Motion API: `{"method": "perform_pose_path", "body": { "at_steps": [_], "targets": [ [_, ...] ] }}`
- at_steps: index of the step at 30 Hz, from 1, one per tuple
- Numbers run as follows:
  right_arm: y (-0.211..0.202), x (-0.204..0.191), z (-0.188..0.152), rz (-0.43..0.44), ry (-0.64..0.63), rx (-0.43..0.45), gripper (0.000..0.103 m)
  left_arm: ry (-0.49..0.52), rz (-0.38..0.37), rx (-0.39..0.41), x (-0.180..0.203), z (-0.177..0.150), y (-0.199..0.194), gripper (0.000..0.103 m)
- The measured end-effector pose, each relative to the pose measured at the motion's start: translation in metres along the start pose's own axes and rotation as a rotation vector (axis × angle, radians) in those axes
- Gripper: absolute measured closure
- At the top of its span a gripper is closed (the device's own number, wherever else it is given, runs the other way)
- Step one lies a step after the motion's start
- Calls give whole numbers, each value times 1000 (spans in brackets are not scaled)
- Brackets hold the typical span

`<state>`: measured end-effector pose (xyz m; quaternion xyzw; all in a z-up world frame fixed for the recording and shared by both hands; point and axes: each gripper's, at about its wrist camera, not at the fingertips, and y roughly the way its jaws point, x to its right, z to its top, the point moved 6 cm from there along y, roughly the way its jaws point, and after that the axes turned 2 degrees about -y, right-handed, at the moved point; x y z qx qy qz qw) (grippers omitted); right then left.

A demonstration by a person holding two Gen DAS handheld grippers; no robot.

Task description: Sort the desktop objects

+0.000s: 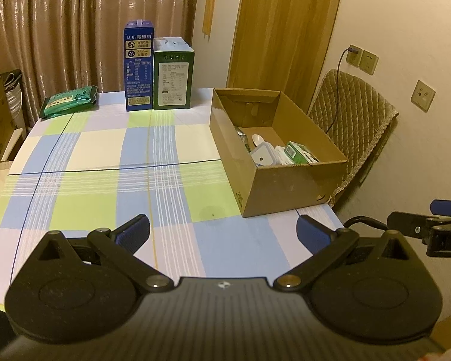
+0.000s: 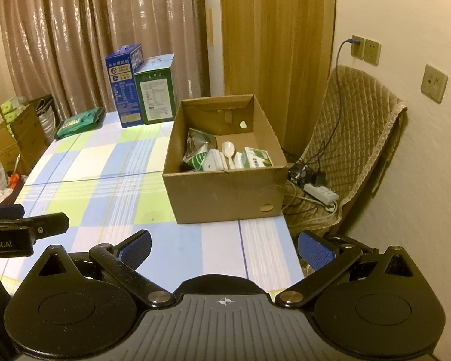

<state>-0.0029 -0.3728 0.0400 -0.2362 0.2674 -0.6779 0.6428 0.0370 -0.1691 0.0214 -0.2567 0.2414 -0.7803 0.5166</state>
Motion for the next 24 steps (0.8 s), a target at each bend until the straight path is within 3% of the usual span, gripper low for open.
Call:
{"method": "perform_pose_path", "body": {
  "at_steps": [24],
  "targets": [
    [8, -1, -3, 0, 5, -14, 2, -7, -8, -15, 0, -3, 9, 1]
  ]
}}
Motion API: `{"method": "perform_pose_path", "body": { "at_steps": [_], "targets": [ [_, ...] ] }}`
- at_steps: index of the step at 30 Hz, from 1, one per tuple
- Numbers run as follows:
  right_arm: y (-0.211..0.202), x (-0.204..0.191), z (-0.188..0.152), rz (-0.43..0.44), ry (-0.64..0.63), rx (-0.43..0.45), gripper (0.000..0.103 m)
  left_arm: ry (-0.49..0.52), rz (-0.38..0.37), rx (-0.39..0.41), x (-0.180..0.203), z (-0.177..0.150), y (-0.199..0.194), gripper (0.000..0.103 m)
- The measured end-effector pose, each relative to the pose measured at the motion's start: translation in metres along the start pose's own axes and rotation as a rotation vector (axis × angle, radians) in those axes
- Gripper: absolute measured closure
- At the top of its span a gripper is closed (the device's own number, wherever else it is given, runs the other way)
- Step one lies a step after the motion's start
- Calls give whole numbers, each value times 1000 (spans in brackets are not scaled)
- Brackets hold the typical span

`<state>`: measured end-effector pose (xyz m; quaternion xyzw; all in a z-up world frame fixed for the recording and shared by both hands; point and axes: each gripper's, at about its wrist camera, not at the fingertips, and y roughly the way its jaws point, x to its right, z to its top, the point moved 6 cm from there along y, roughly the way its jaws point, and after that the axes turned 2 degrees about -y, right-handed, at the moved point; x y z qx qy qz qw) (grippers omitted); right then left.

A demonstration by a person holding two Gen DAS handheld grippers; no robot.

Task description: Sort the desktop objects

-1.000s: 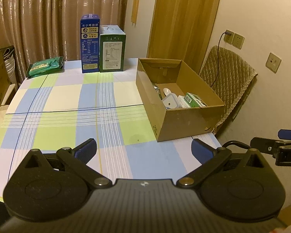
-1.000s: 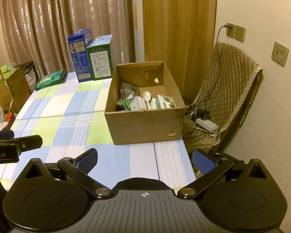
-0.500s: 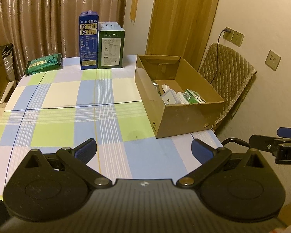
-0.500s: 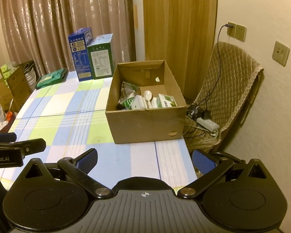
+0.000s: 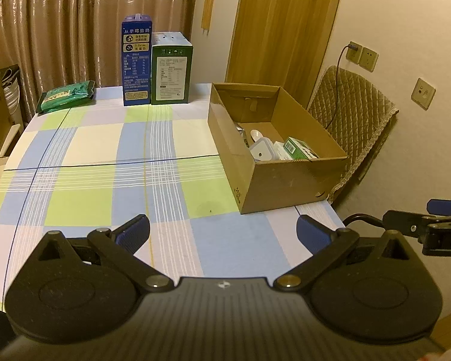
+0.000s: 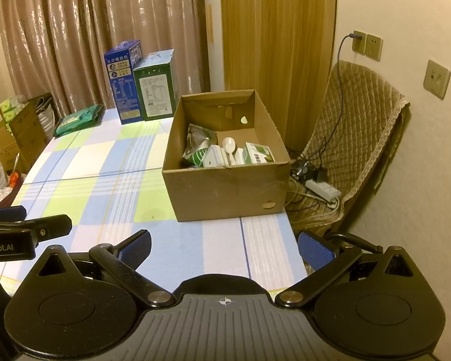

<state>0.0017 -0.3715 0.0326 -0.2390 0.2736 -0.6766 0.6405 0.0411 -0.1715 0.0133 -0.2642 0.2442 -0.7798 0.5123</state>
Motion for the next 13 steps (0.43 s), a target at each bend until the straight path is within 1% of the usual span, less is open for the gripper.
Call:
{"method": "perform_pose_path", "body": {
  "at_steps": [9, 13],
  "targets": [
    [9, 0, -2, -3, 8, -13, 2, 3, -5, -19, -1, -3, 8, 1],
    [11, 0, -2, -3, 9, -17, 2, 11, -17, 4, 0, -4, 6, 1]
  ]
}}
